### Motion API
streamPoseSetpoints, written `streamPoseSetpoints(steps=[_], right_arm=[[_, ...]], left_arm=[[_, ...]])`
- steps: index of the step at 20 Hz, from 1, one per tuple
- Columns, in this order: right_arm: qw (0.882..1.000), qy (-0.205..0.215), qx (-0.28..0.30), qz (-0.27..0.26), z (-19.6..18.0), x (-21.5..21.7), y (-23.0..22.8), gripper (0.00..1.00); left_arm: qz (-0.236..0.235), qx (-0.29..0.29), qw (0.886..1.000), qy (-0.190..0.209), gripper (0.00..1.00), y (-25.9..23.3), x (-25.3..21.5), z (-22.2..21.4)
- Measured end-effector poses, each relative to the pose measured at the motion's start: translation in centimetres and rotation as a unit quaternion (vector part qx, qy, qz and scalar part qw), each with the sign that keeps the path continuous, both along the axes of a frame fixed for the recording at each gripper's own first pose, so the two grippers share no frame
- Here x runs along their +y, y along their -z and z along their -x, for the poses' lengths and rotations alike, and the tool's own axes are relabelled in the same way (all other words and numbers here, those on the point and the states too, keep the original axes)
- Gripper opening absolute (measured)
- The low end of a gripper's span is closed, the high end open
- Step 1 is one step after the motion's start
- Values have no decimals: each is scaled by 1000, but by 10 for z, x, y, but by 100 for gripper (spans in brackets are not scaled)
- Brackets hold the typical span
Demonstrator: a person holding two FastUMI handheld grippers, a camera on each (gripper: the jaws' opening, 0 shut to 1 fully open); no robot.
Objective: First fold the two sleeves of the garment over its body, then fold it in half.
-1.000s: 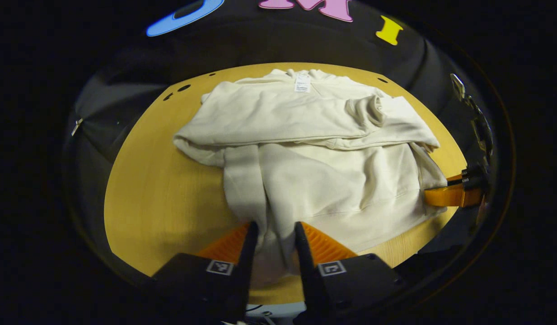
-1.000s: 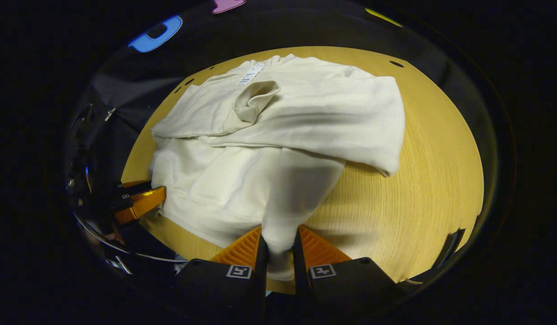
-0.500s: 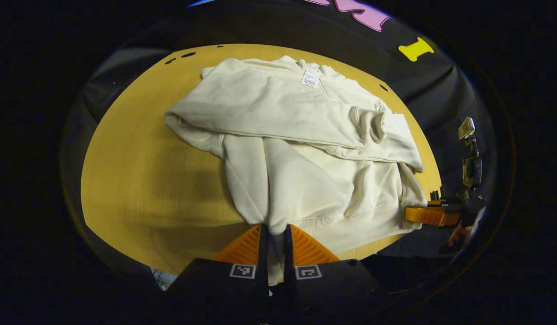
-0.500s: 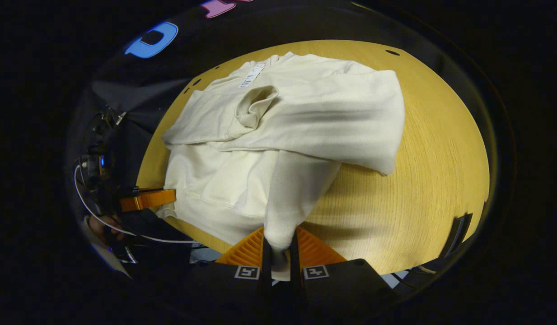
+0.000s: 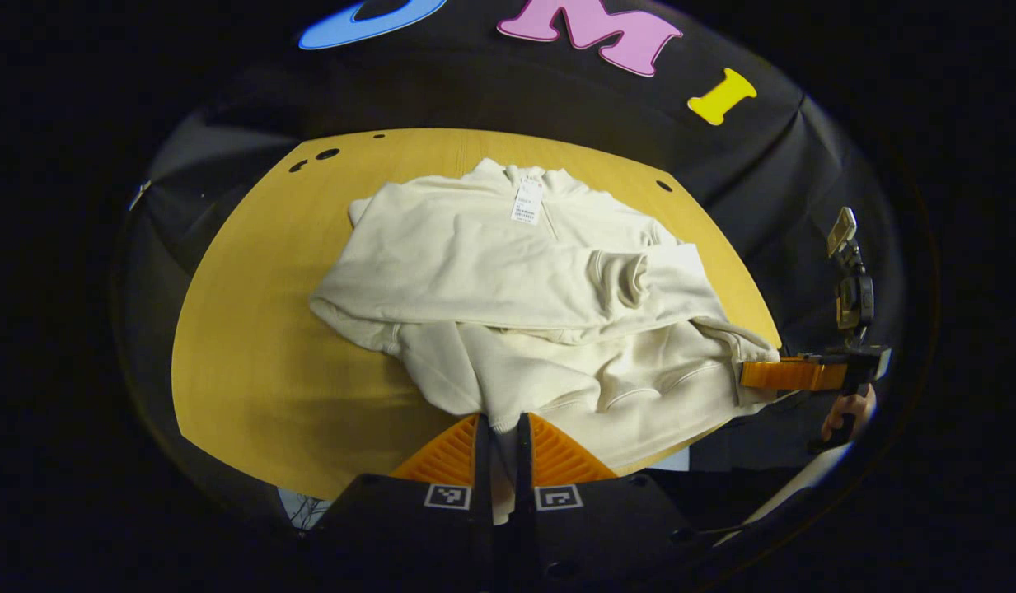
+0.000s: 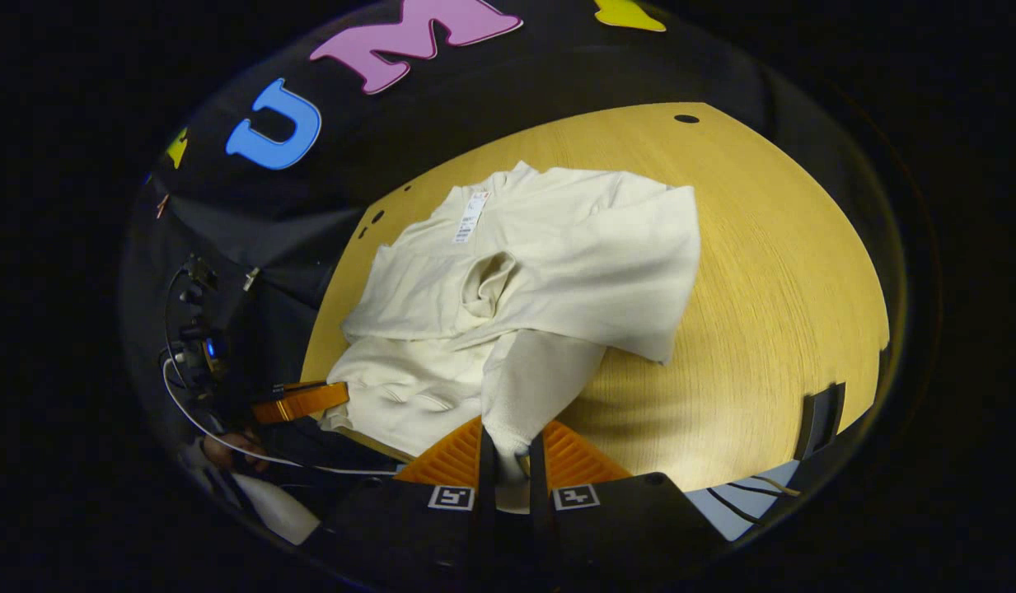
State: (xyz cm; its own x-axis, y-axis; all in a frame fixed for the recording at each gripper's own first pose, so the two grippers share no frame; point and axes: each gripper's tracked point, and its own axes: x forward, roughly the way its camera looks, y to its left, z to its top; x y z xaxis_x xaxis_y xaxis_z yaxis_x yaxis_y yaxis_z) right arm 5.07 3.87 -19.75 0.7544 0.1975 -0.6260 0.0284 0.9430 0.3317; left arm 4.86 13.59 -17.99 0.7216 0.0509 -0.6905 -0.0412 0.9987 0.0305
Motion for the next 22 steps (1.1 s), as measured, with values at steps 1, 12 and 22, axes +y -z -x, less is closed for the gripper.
streamPoseSetpoints(steps=[1, 12, 22], right_arm=[[1000, 6, -12, -8, -4, -1, -10, 19], [989, 82, -105, -70, -78, -10, -83, 19], [985, 114, -119, -57, -155, -22, -85, 19]], left_arm=[[4, -12, 1000, -5, 13, -10, 2, -6], [34, -87, 995, -32, 13, -83, 0, -89], [59, -93, 992, -67, 13, -81, 22, -162]])
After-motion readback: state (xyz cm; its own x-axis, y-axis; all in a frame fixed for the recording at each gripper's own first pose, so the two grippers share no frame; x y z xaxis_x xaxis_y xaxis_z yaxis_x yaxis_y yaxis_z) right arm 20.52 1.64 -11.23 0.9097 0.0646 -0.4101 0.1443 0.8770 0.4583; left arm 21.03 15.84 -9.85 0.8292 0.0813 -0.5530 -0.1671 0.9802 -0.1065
